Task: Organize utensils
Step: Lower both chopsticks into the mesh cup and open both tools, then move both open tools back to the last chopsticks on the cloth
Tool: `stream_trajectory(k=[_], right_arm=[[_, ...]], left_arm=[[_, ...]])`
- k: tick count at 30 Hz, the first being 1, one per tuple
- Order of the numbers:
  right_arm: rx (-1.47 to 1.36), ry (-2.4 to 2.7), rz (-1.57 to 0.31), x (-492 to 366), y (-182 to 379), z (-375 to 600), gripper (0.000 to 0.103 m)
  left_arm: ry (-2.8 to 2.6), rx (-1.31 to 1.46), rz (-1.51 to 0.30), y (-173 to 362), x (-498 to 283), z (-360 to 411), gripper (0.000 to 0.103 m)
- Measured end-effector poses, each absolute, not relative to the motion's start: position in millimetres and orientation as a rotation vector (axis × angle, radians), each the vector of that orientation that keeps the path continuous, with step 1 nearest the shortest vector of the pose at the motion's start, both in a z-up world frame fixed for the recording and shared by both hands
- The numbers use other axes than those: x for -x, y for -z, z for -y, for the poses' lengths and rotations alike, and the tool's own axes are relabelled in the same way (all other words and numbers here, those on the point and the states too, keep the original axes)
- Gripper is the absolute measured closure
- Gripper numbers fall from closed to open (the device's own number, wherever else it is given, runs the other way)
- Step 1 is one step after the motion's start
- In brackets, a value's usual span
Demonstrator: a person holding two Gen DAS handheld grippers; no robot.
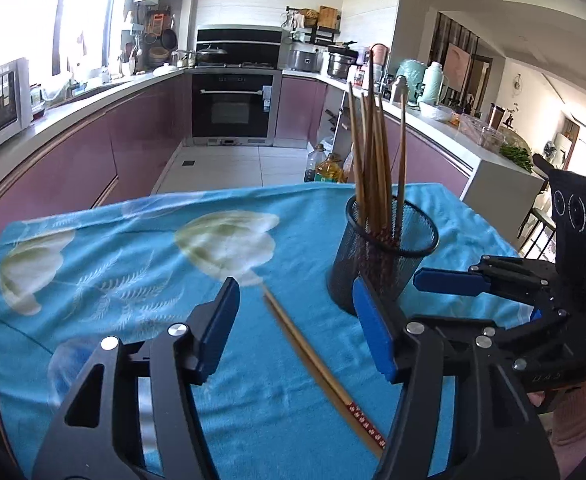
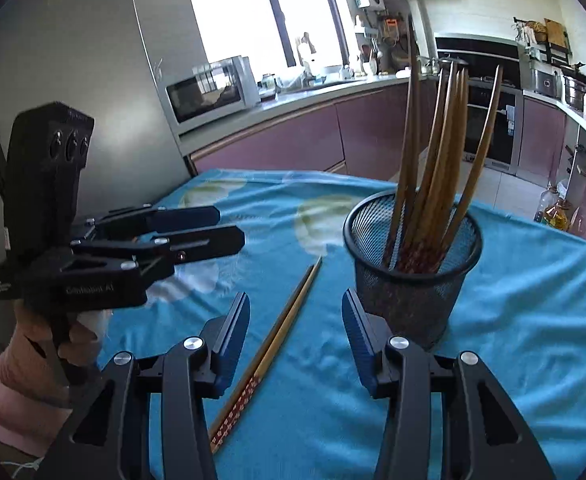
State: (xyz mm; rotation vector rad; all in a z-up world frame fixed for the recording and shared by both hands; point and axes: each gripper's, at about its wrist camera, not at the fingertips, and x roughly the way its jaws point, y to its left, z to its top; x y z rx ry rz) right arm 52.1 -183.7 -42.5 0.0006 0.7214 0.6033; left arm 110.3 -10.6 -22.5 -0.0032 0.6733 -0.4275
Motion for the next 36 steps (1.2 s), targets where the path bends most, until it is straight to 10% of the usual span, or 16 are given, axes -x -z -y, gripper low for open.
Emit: stream_trajectory(k=[10, 36], right_arm=[[0.051, -0.576, -0.859, -47.5, 90.1, 158.4, 0.056], [0.052, -0.521, -0.904, -54.1, 95.7, 167.9, 0.057]], left_arm=[[0.303, 0.031, -0.747, 68.9, -90.7, -21.8, 0.023], [0.342, -0.021, -0.796, 80.5, -83.6, 1.1, 0.025]])
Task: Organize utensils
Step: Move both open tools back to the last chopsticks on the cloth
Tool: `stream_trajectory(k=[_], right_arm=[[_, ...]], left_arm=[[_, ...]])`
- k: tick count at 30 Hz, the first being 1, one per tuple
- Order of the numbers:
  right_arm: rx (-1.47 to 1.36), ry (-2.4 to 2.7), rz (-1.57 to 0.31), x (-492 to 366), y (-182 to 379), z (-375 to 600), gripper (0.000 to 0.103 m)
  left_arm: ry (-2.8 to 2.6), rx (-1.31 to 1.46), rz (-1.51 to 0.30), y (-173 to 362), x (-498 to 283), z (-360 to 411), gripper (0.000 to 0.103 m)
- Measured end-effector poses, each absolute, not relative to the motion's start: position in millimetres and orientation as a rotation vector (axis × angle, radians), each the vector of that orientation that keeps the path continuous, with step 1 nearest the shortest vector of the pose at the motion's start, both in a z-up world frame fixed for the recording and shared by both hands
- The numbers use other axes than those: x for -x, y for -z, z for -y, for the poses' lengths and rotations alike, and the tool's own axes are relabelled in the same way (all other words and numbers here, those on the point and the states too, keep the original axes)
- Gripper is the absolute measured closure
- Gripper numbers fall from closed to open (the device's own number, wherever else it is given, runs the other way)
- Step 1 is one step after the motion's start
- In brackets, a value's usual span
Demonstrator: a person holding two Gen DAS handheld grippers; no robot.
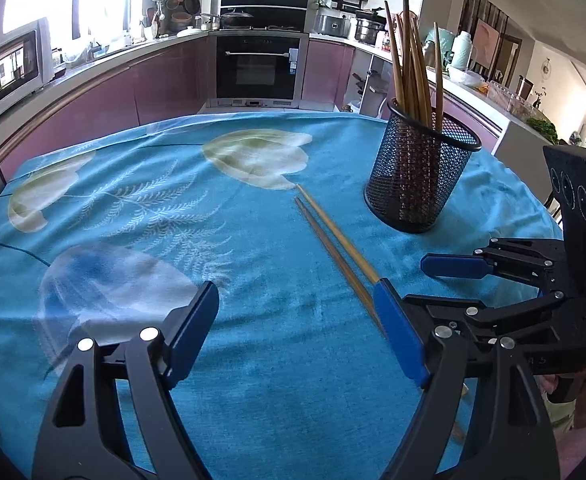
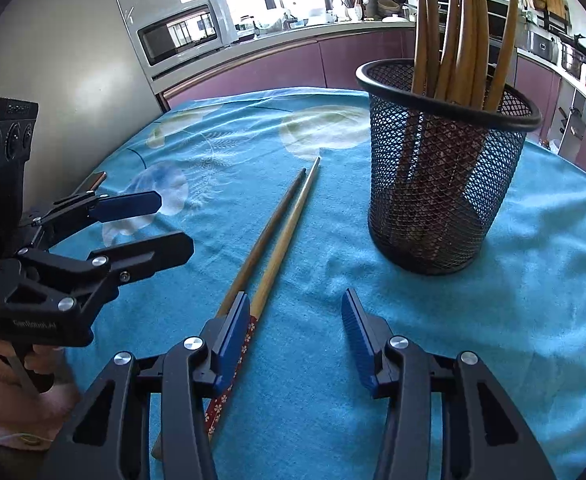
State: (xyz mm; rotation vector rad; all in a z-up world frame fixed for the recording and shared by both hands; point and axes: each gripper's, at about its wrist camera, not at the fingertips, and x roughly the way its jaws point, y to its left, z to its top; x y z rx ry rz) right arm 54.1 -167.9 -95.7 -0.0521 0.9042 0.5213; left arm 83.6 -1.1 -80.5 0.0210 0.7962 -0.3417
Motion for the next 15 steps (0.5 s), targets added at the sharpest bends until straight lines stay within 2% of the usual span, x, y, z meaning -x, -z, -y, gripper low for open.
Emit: stream_trajectory(k=[15], right_arm=[[0.071, -0.518, -0.900, -63.9, 95.3, 160.2, 0.057]], left_arm=[[0.343, -0.030, -0.813, 86.8, -82.6, 3.2, 0.026]])
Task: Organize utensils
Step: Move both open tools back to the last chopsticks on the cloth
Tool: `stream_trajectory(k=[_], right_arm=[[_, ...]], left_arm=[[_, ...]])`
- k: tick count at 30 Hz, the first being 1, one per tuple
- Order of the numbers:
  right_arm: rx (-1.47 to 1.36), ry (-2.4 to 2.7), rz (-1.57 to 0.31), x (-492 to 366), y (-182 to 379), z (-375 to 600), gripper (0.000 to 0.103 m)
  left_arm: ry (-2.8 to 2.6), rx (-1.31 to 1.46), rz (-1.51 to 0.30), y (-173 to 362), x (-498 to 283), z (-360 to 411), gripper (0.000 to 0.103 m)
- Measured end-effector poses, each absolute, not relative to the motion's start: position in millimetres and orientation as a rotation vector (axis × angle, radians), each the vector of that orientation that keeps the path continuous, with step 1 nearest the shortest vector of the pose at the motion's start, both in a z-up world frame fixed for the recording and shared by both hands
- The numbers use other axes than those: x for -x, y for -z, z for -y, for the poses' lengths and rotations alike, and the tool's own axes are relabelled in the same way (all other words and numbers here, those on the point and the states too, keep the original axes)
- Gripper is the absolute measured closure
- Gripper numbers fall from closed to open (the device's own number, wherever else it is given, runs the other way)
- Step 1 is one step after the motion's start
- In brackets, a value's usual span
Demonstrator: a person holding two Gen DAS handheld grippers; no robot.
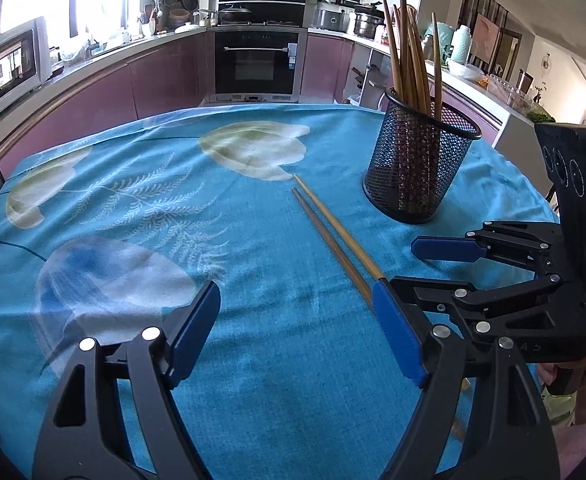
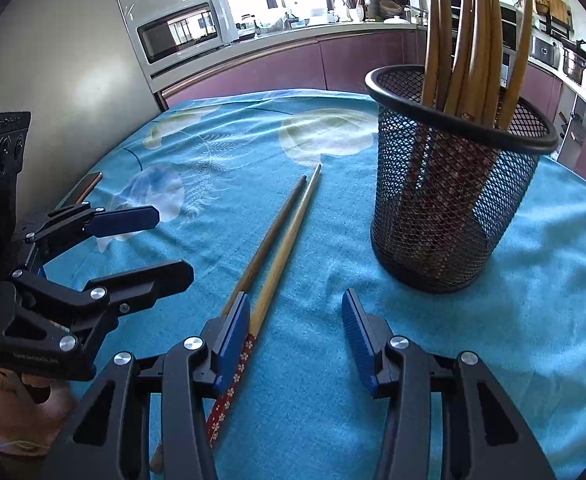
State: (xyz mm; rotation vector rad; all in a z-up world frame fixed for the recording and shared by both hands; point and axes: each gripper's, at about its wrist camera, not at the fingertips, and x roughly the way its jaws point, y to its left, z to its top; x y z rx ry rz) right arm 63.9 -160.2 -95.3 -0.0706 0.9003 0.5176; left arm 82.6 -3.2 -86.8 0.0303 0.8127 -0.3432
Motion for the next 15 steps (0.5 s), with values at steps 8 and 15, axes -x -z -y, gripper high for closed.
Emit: stream_trajectory(k=[8, 15], right_arm=[[0.082, -0.509, -0.900, -78.6, 96.3, 154.3, 0.064], [0.057, -0.503, -0.913, -78.2, 96.3, 166.0, 0.077]], left_arm=[[0.344, -0.034, -0.819, 89.5, -82.2, 3.2, 0.027], [0.385, -0.044, -0.832, 91.6, -81.0, 9.7, 0.030]])
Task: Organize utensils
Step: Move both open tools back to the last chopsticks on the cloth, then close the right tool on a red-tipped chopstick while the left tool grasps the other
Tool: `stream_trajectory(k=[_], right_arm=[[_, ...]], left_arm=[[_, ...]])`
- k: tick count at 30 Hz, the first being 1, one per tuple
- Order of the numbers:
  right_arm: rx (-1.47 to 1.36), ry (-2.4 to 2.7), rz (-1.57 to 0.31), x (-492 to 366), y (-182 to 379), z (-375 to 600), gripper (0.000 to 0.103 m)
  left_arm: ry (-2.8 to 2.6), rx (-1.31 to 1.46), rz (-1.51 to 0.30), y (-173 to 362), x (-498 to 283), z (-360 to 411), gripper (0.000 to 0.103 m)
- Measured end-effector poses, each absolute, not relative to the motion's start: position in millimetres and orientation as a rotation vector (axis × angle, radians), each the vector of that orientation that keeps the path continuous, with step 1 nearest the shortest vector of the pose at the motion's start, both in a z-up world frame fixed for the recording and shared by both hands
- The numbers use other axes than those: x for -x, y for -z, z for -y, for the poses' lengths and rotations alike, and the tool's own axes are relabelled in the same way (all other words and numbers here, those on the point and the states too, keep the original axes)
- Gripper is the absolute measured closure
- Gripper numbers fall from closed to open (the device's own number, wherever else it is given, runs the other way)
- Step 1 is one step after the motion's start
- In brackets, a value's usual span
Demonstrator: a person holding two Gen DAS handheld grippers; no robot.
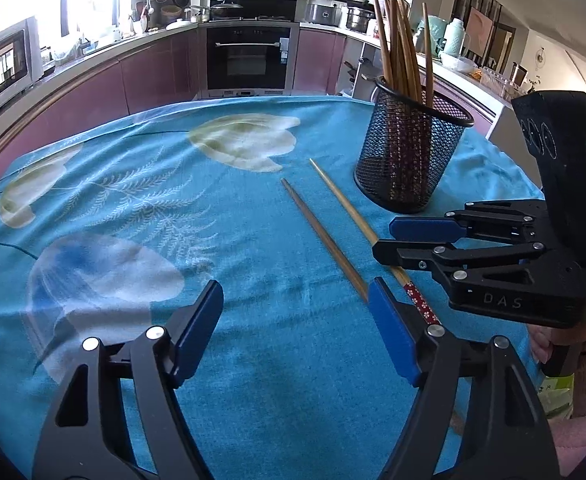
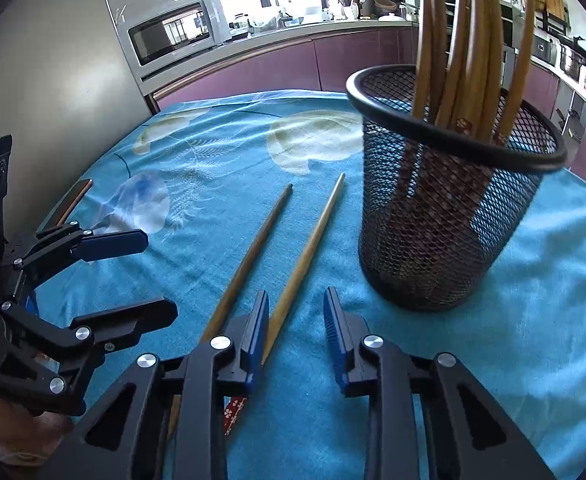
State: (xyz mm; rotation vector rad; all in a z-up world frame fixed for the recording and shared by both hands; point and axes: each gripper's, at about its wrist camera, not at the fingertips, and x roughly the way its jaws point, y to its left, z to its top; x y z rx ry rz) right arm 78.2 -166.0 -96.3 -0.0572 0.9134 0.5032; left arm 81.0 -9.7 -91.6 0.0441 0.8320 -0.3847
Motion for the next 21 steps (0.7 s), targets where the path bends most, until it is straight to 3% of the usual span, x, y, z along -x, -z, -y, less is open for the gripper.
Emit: stream_trajectory(k=[5, 10, 12, 21], right_arm=[[0.036, -0.512, -0.925, -73.9, 96.5, 175.6, 0.079], [0.011, -0.516, -0.931, -70.0, 96.6, 184.1, 0.080], [0.008, -0.516, -0.931, -68.7, 96.5, 186.1, 0.080], [0.052, -0.494, -0.916, -67.7, 96.6, 177.2, 0.080]], left_arm=[[0.428, -0.083, -0.846, 94.0, -82.0, 28.4, 0.034], [0.434, -0.109, -0.886, 104.5, -88.6, 41.9, 0.048], [0.421, -0.123, -0.882, 105.7, -90.0, 44.1, 0.049], [0.446, -0.101, -0.899, 104.7, -95.9, 35.0, 0.080]])
